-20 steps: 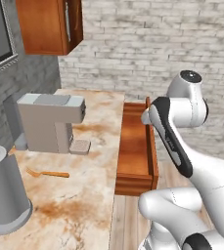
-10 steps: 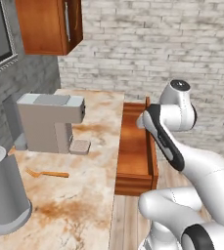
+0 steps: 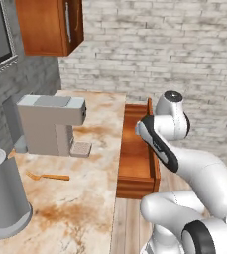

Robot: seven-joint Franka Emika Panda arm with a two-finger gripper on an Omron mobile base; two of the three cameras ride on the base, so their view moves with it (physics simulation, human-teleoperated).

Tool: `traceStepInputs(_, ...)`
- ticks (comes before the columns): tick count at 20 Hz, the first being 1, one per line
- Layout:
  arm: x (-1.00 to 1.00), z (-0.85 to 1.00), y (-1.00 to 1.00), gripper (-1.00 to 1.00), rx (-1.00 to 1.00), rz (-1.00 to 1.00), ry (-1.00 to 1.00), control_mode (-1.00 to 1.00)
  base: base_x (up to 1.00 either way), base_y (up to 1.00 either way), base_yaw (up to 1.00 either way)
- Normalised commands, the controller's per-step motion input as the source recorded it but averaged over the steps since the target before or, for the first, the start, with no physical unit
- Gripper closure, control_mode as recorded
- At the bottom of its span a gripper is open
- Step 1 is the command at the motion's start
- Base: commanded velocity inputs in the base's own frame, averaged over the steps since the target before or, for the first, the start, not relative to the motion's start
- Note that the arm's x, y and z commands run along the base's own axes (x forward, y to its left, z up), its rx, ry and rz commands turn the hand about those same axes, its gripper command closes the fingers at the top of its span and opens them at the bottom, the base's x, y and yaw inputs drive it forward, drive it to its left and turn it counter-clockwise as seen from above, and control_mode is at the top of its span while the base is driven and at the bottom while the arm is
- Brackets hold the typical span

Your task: Organize the utensils by type. Pick up the wooden spoons from the counter and place them in the open cabinet. Then pick up the metallic utensils from the counter and place them in the open drawer.

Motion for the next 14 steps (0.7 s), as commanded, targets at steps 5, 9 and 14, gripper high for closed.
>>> traceStepInputs(5,0.42,-0.17,0.00,1.00,0.06,-0.12,0.08,-1.00,0.00,0.00,0.00)
traceStepInputs(9,0.45,-0.16,-0.01,1.00,0.11,-0.10,0.07,-1.00,0.00,0.00,0.00)
traceStepInputs(14,0.21,-0.35,-0.02,1.00,0.02,-0.01,0.01,-1.00,0.00,0.00,0.00)
